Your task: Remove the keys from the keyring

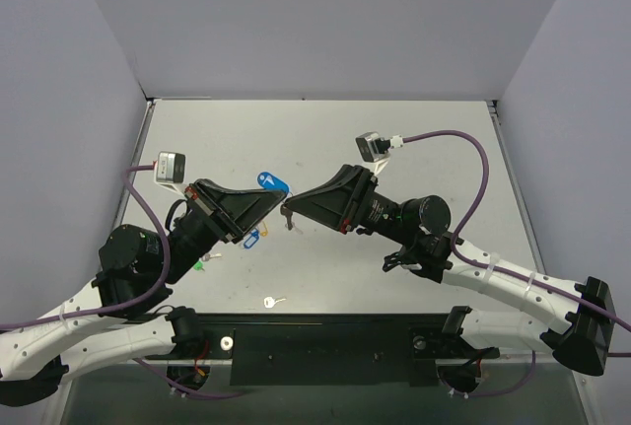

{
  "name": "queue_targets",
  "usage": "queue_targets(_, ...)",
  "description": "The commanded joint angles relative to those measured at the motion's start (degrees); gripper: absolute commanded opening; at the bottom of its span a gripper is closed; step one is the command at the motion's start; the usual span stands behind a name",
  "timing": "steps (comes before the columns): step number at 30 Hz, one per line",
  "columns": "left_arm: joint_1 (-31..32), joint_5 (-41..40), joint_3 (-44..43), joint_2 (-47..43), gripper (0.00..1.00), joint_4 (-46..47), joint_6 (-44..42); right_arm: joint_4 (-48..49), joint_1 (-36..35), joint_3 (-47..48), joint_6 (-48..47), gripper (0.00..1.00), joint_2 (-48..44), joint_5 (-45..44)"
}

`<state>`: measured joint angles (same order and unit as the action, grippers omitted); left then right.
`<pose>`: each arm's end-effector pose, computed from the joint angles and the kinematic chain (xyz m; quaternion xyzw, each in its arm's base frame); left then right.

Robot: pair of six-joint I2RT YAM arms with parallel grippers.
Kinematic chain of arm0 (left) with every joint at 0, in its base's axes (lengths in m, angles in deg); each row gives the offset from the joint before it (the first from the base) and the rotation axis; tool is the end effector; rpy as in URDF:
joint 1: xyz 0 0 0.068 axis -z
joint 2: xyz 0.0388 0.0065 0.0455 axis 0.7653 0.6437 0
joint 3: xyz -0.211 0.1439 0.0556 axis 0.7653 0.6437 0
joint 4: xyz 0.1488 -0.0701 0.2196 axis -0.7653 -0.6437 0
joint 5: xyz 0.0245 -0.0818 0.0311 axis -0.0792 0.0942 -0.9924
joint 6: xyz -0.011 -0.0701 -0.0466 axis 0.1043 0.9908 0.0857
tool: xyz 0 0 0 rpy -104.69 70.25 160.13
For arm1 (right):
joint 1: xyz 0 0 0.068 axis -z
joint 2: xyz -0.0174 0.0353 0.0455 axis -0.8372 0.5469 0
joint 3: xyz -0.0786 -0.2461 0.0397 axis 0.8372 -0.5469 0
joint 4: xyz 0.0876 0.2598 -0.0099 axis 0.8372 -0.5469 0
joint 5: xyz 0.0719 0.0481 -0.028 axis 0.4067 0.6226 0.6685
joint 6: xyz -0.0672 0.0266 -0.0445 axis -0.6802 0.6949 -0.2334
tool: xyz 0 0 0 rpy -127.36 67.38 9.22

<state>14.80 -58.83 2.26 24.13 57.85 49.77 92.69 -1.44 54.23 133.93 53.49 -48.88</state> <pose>0.0933 -0.1587 0.4556 -0.0907 0.5390 -0.7259 0.4175 0.1172 0.2445 0.4324 -0.1474 0.3876 0.8461 0.3350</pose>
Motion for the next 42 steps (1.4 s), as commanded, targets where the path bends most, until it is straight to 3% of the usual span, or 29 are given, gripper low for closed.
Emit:
queue_targets(1, 0.0, -0.5, 0.0, -0.5, 0.00, 2.6, -0.9, 6.2, -0.4, 2.4, -0.3, 0.13, -0.5, 0.8)
queue_targets(6, 0.0, -0.7, 1.1, -1.1, 0.00, 2.4, -1.1, 5.5, -0.5, 2.4, -0.3, 0.09, -0.4, 0.8)
queue_targets(10, 0.0, -0.4, 1.8, -1.4, 0.00, 1.9, -1.2, 4.5, -0.5, 2.6, -0.6, 0.00, -0.6, 0.8)
queue_targets(16, 0.0, -1.1, 1.7, -3.0, 0.03, -2.5, -2.4, 1.8, -0.5, 1.9, -1.3, 0.00, -1.6, 1.1)
queue_targets(18, 0.0, -1.5, 1.4, -3.8, 0.16, -5.2, -3.2, -2.4, -0.5, 2.0, -2.4, 0.00, -2.7, 1.0)
queue_targets(19, 0.0, -1.8, 1.0, -4.2, 0.33, -6.3, -3.3, -4.1, -0.6, 2.1, -3.4, 0.00, -3.1, 1.1)
queue_targets(20, 0.0, -2.1, 0.7, -4.7, 0.40, -9.9, -4.0, -7.5, -0.6, 2.1, -4.0, 0.00, -4.0, 1.2)
queue_targets(21, 0.0, -2.3, 0.1, -5.0, 0.53, -11.8, -4.2, -9.3, -0.5, 2.3, -5.0, 0.00, -4.5, 1.5)
queue_targets(23, 0.0, -3.3, -1.3, -6.4, 0.65, -17.6, -5.3, -17.4, -0.6, 2.7, -7.6, 0.00, -6.8, 1.8)
queue_targets(25, 0.0, -5.5, -2.8, -8.0, 0.69, -24.8, -6.1, -25.6, -0.6, 3.7, -10.4, 0.00, -8.0, 2.5)
queue_targets(28, 0.0, -8.1, -5.5, -10.7, 0.69, -35.1, -8.0, -40.1, -0.7, 4.9, -15.1, 0.00, -10.2, 4.0)
queue_targets(34, 0.0, -6.1, -9.3, -10.2, 0.68, -45.3, -13.1, -65.1, -0.7, 10.7, -23.6, 0.00, -9.3, 9.5)
queue_targets(37, 0.0, -0.4, -10.9, -6.7, 0.67, -47.4, -16.5, -78.5, -1.4, 14.8, -28.8, 0.00, -7.8, 9.1)
queue_targets(42, 0.0, 12.5, -11.9, 0.1, 0.63, -46.9, -20.2, -84.4, -3.6, 17.7, -33.4, 0.00, -7.6, 8.4)
